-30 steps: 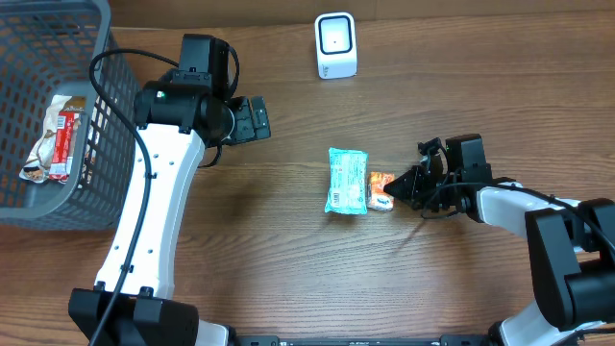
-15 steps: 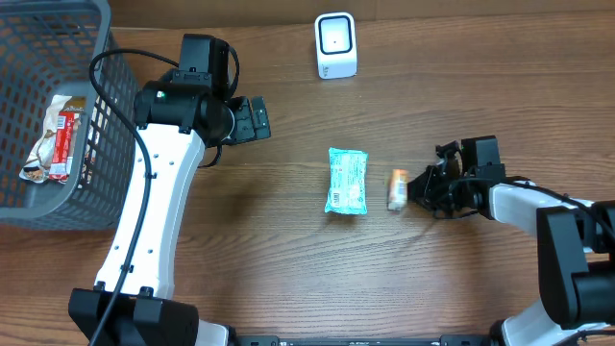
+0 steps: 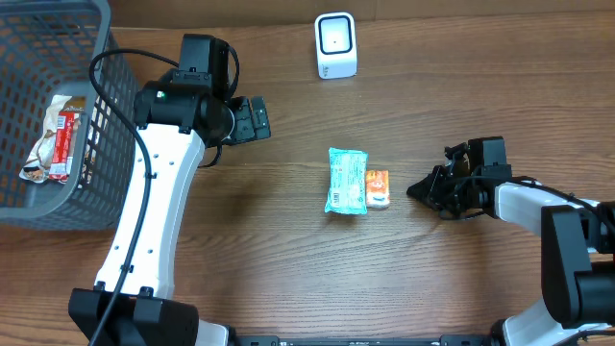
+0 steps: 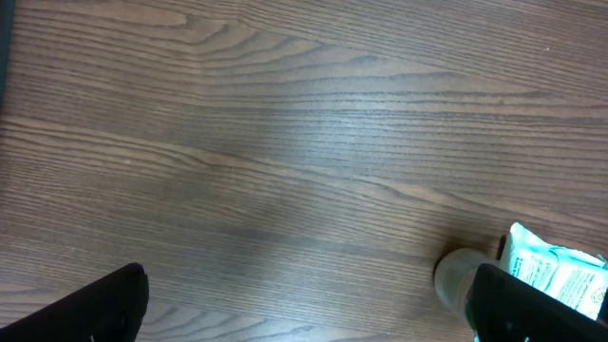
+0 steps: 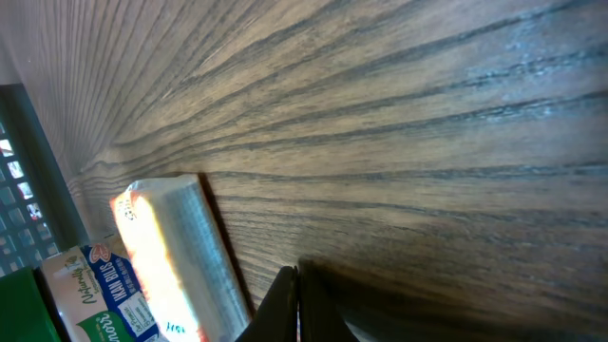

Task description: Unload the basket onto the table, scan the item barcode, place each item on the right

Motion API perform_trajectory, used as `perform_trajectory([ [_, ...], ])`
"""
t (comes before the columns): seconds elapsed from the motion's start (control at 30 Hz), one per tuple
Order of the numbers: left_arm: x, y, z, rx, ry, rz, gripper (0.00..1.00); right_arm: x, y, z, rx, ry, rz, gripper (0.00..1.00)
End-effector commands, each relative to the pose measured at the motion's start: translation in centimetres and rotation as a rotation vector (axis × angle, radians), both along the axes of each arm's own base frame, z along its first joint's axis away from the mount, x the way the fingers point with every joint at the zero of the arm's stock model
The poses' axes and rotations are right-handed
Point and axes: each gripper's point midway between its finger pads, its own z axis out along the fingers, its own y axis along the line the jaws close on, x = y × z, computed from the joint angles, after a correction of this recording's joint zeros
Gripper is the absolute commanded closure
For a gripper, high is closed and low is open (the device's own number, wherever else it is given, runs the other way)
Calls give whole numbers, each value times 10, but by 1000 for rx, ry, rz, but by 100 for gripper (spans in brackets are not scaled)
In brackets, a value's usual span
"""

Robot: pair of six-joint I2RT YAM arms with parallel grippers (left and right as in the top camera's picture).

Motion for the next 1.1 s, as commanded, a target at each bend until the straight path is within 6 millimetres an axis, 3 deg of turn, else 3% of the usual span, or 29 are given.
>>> perform_trajectory([
  [0.0,2,2,6,8,-18,8,0,9,4,13,35,-51,14,96],
  [0.17,2,2,6,8,-18,8,0,16,34,63,275,-213,153,95],
  [0.23,2,2,6,8,-18,7,0,15,39,68,300,-231,175,95],
  [0.67,2,2,6,8,-18,8,0,15,53,39,93,-221,166,95],
  [0.87,2,2,6,8,-18,7,0,15,38,22,-1,-158,92,96],
  [1.07,2,2,6,8,-18,8,0,12,36,19,-12,-137,89,95],
])
